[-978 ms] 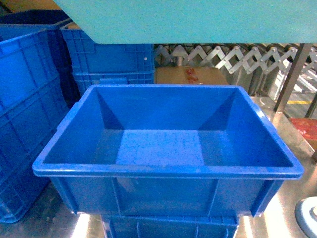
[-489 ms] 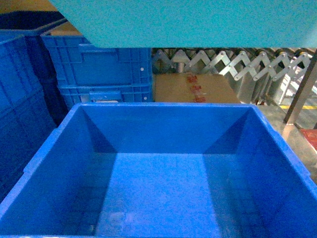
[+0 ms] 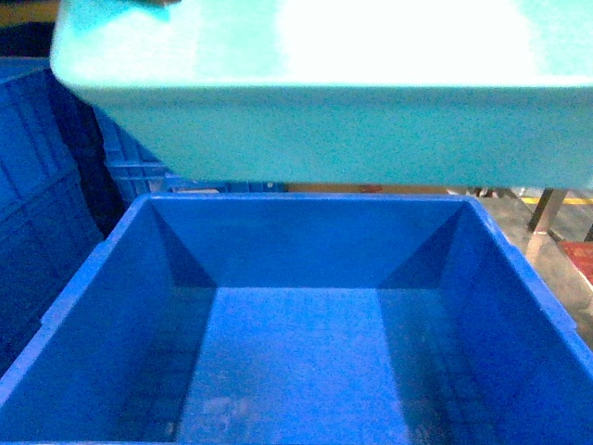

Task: Stack blue boxes stably on right

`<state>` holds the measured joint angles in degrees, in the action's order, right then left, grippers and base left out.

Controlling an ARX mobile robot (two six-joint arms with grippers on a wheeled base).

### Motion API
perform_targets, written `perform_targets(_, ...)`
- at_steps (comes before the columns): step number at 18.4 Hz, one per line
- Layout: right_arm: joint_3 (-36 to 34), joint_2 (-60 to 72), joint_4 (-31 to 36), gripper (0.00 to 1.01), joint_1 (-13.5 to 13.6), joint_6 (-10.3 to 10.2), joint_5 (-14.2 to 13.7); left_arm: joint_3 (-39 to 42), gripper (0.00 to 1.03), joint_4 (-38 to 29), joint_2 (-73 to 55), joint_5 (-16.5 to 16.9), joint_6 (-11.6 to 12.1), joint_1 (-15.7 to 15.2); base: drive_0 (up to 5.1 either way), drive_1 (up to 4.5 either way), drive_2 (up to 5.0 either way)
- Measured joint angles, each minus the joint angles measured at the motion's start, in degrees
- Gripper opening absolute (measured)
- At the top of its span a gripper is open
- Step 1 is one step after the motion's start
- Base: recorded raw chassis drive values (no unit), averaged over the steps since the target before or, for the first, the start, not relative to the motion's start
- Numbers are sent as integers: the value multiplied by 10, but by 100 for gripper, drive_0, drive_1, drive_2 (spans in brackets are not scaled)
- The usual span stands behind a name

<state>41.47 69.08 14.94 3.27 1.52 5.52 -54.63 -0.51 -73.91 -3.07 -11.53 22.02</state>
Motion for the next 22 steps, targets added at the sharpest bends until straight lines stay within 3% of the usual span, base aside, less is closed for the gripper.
perform_targets(1,-7,21,-3,2,1,-1,2,7,2,6,-20,15,-7,-11,0,0,0)
perform_targets(5,-2,131,9,2,28,-10,-6,19,2,-10,-111,44,4,-50,0,0,0)
perform_targets(10,81,308,8,2,63,-12,-27,-35,2,-21,-251,69,47,-98,0,0,0)
perform_targets(12,82,359,8,2,77,-15,-45,-34,2,-25,-297,71,76,-107,0,0,0)
perform_targets(14,77,377,8,2,85,-21,-52,-35,2,-15,-320,68,90,-110,0,0,0)
perform_targets(18,57,399,17,2,115,-37,-73,-2,2,-30,-331,65,101,-111,0,0,0)
perform_targets(22,58,435,38,2,125,-30,-77,16,2,-38,-351,59,93,-116,0,0,0)
